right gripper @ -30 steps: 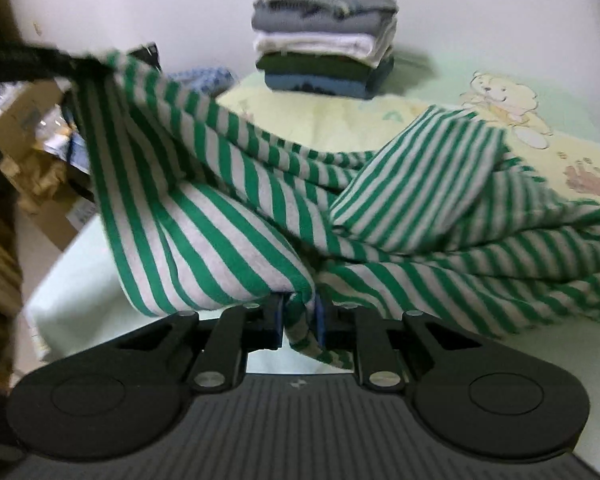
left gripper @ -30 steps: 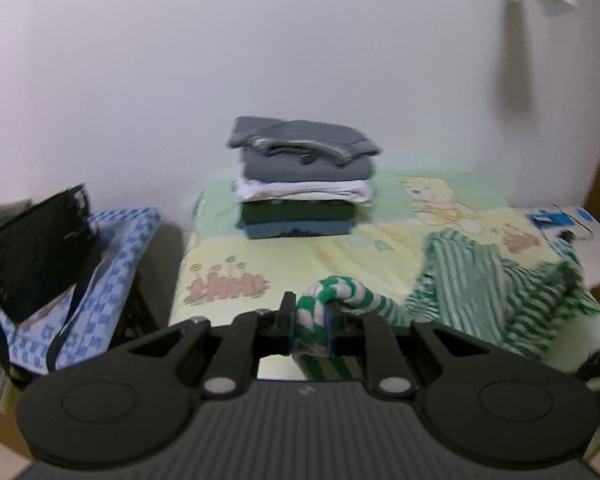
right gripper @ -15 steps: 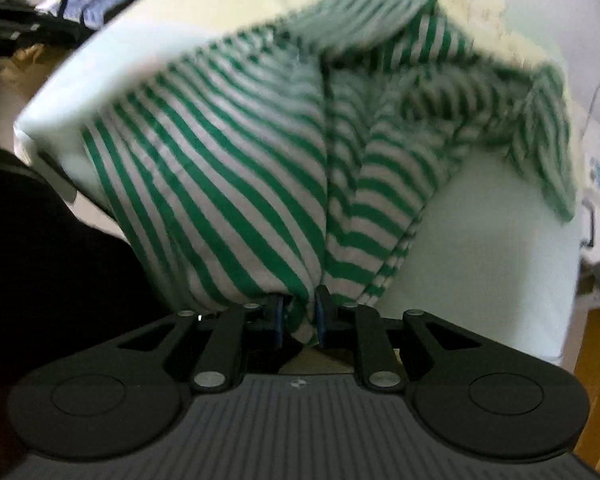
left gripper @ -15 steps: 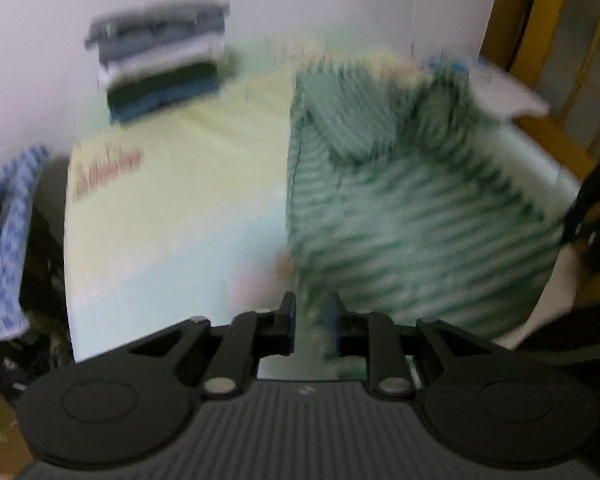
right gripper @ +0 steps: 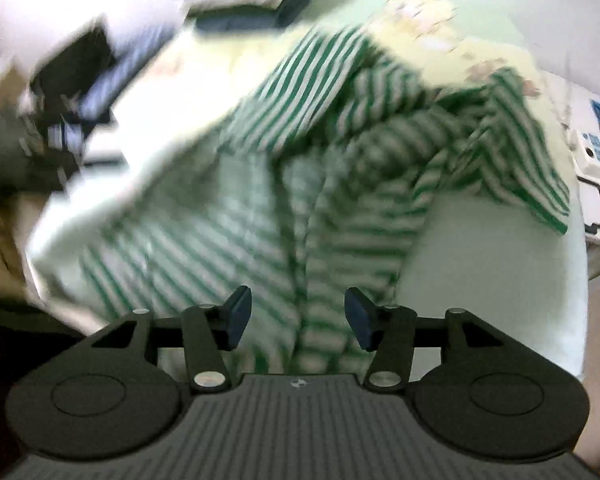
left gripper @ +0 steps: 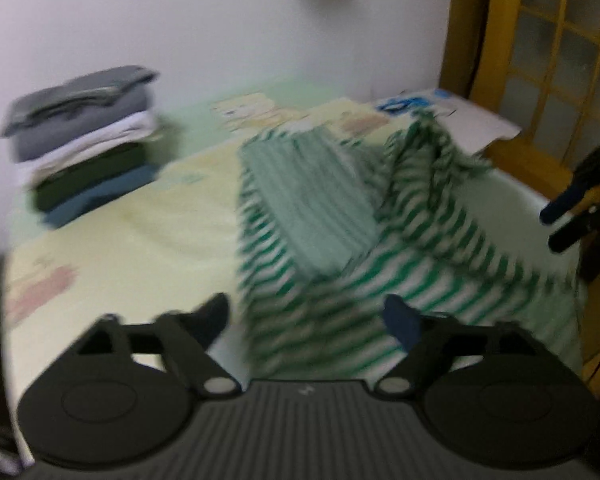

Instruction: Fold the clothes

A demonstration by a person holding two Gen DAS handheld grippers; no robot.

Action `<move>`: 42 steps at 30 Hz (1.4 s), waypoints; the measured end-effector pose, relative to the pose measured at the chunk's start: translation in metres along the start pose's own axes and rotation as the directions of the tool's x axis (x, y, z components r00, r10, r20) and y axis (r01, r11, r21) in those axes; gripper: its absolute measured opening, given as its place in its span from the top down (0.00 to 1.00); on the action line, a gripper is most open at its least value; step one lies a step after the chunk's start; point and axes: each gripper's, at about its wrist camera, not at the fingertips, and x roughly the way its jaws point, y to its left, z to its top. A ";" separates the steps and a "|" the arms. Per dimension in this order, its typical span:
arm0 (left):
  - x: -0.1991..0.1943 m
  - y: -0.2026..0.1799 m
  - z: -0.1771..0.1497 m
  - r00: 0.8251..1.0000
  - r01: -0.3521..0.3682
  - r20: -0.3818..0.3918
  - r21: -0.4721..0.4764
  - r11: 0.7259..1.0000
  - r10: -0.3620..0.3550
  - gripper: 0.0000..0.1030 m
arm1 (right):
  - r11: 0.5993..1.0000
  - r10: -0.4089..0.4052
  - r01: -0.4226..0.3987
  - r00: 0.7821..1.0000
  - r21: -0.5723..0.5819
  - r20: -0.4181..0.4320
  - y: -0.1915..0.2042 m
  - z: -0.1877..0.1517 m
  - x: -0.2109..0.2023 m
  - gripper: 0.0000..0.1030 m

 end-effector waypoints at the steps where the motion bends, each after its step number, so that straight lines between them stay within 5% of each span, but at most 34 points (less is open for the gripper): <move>1: 0.016 -0.001 0.008 1.000 0.018 0.000 -0.013 1.000 -0.018 0.10 | 1.000 0.001 -0.002 1.000 0.028 0.024 -0.005 0.002 -0.001 0.44; 4: 0.063 -0.004 0.026 0.998 0.017 -0.052 -0.060 0.998 -0.020 0.11 | 0.996 -0.066 0.061 0.996 0.071 0.061 -0.018 0.004 0.000 0.36; 6: 0.087 -0.005 0.033 0.996 0.007 -0.087 -0.082 0.997 -0.014 0.27 | 0.992 -0.094 0.090 0.995 0.090 0.043 -0.027 0.002 0.008 0.36; 8: 0.105 -0.006 0.038 0.989 0.012 -0.145 -0.095 0.995 -0.026 0.72 | 0.989 -0.094 0.089 0.995 0.115 0.037 -0.033 0.000 0.015 0.36; 10: 0.113 -0.003 0.046 0.986 0.010 -0.161 -0.126 0.992 -0.030 0.84 | 0.989 -0.081 0.075 0.996 0.127 0.043 -0.038 0.000 0.018 0.36; 13: 0.088 0.013 0.069 0.998 -0.050 -0.051 -0.167 0.985 0.042 0.88 | 0.992 -0.065 0.058 0.996 0.110 0.060 -0.042 0.007 0.021 0.36; 16: 0.053 0.042 0.095 0.984 -0.143 0.070 -0.254 0.957 0.165 1.00 | 0.997 -0.060 0.055 0.994 0.053 0.095 -0.041 0.023 0.026 0.36; 21: 0.011 0.081 0.114 0.944 -0.252 0.113 -0.355 0.900 0.309 1.00 | 0.994 -0.063 0.077 0.984 -0.079 0.166 -0.037 0.058 0.047 0.32; 26: 0.009 0.076 0.100 0.937 -0.310 0.047 -0.338 0.889 0.345 0.94 | 0.954 -0.042 0.090 0.985 -0.286 0.170 -0.010 0.096 0.088 0.31; 30: 0.023 0.060 0.072 0.940 -0.332 -0.019 -0.287 0.899 0.341 0.64 | 0.970 0.134 -0.114 0.988 -0.213 0.082 -0.002 0.127 0.121 0.29; 33: 0.036 0.048 0.050 0.947 -0.320 -0.068 -0.252 0.913 0.313 0.49 | 0.987 0.107 -0.102 0.994 -0.128 0.034 -0.002 0.144 0.156 0.28; 35: 0.043 0.041 0.040 0.944 -0.329 -0.090 -0.218 0.919 0.317 0.29 | 0.994 0.062 -0.060 0.998 -0.088 0.025 -0.009 0.151 0.173 0.38; 37: 0.051 0.035 0.033 0.939 -0.343 -0.097 -0.187 0.920 0.330 0.19 | 0.998 0.056 -0.054 0.997 -0.044 0.044 -0.024 0.158 0.174 0.76; 39: 0.058 0.030 0.031 0.940 -0.340 -0.098 -0.161 0.926 0.328 0.14 | 0.999 0.040 -0.038 0.993 -0.025 0.112 -0.037 0.170 0.163 0.94; 42: 0.075 0.025 0.036 0.943 -0.329 -0.090 -0.112 0.938 0.320 0.11 | 1.000 -0.008 0.011 0.970 -0.011 0.243 -0.056 0.191 0.139 0.95</move>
